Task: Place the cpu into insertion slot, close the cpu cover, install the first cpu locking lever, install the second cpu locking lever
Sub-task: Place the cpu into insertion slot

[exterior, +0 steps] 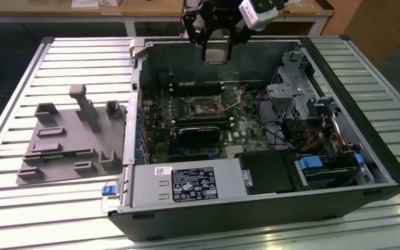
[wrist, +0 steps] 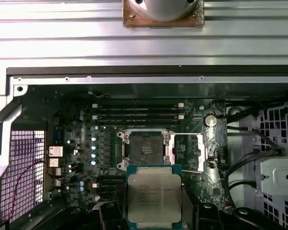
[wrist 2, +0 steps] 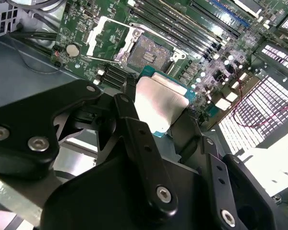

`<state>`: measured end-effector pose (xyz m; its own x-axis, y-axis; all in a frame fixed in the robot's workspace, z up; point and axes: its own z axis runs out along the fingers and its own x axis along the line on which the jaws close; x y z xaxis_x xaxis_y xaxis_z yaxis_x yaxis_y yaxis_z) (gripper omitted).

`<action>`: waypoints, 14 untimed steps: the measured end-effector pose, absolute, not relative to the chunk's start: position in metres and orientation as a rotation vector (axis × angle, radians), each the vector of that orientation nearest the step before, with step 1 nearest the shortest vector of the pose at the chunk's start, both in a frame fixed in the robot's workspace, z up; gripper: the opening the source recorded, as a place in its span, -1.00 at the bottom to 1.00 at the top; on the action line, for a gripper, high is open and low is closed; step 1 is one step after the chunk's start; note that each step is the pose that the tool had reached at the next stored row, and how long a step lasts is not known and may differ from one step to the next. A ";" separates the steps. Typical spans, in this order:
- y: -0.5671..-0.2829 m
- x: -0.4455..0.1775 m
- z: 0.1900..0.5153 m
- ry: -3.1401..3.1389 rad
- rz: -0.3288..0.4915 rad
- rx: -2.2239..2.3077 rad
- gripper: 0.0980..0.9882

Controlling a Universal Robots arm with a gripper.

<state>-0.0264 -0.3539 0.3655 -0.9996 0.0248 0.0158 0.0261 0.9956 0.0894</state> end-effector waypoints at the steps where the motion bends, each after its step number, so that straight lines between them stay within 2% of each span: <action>1: -0.354 -0.027 0.364 -3.124 -0.140 -0.040 -0.01; 14: -0.354 -0.032 0.340 -3.128 -0.141 -0.039 -0.01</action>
<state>-0.0324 -0.3539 0.3400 -0.9996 0.0247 0.0116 0.0256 0.9956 0.0896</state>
